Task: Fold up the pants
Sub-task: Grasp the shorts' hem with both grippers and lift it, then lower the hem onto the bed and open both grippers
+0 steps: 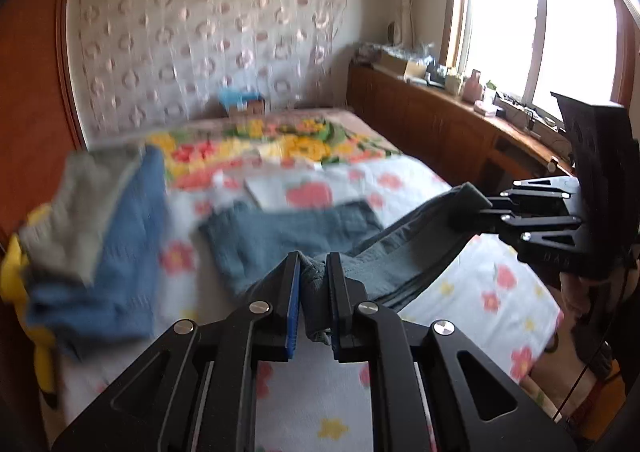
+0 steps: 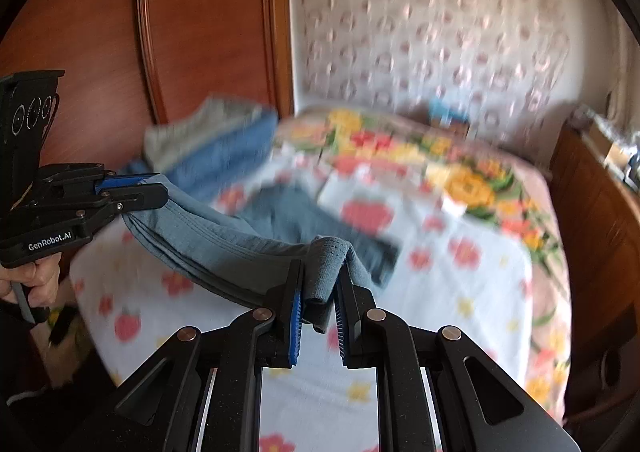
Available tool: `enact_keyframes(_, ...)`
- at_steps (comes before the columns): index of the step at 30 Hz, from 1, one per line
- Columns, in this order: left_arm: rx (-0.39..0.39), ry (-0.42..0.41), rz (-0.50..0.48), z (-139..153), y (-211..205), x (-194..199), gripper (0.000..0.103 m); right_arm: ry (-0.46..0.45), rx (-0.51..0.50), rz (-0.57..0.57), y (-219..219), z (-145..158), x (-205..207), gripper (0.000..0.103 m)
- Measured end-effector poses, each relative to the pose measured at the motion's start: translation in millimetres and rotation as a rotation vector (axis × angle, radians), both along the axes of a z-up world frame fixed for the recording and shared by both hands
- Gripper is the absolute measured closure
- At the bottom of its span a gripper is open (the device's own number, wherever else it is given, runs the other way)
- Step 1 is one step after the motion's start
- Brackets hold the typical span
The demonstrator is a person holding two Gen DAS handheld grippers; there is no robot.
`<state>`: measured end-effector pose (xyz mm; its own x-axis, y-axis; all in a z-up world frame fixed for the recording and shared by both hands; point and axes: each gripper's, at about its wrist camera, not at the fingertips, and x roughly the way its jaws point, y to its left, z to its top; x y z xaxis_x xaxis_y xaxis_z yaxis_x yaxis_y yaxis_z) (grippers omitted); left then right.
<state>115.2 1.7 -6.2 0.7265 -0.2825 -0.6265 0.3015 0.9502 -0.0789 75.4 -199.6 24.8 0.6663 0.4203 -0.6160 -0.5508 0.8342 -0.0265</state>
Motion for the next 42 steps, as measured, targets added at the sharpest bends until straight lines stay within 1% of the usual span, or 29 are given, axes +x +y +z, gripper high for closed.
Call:
enact_keyframes(2,-0.008,0.008,-0.007,-6,-2,-11,0.089,0.014,0.001,0.011,4,-2,1,0.089)
enact_keyframes(5,-0.019,0.012,-0.014,-8,-4,-25,0.089,0.032,0.019,0.019,1,-5,-2,0.089)
enact_keyframes(8,-0.022,0.026,-0.012,-14,-1,-40,0.089,0.059,0.045,0.024,-4,-14,-19,0.089)
enact_keyframes(10,-0.025,0.04,-0.013,-20,0,-46,0.089,0.078,0.063,0.026,-10,-26,-20,0.089)
enact_keyframes(12,-0.031,0.061,-0.016,-30,1,-54,0.089,0.083,0.058,0.014,-16,-36,-24,0.089)
enact_keyframes(18,-0.045,0.139,0.003,-63,6,-58,0.089,0.093,0.082,-0.012,-17,-48,-35,0.089)
enact_keyframes(24,-0.01,0.159,0.009,-75,0,-60,0.089,0.106,0.067,-0.046,-12,-64,-29,0.088)
enact_keyframes(26,0.003,0.161,0.011,-78,-1,-62,0.088,0.112,0.073,-0.057,-13,-65,-26,0.088)
enact_keyframes(29,-0.005,0.177,0.021,-84,0,-61,0.086,0.122,0.085,-0.07,-13,-68,-25,0.088)
enact_keyframes(32,-0.016,0.185,0.028,-86,3,-61,0.08,0.129,0.089,-0.079,-12,-71,-23,0.088)
enact_keyframes(34,-0.01,0.187,0.043,-87,5,-61,0.068,0.131,0.092,-0.083,-12,-72,-22,0.087)
enact_keyframes(35,-0.006,0.187,0.051,-87,5,-60,0.063,0.131,0.095,-0.085,-11,-72,-21,0.087)
enact_keyframes(36,0.002,0.186,0.063,-88,6,-60,0.055,0.132,0.099,-0.088,-11,-72,-21,0.087)
enact_keyframes(37,-0.002,0.187,0.061,-89,7,-60,0.055,0.13,0.1,-0.09,-11,-76,-22,0.086)
enact_keyframes(39,-0.011,0.187,0.06,-90,7,-60,0.054,0.129,0.1,-0.097,-10,-77,-22,0.082)
enact_keyframes(40,-0.008,0.187,0.065,-90,8,-61,0.048,0.128,0.099,-0.101,-10,-79,-23,0.082)
enact_keyframes(42,0.001,0.186,0.083,-92,9,-60,0.039,0.127,0.092,-0.111,-10,-81,-23,0.077)
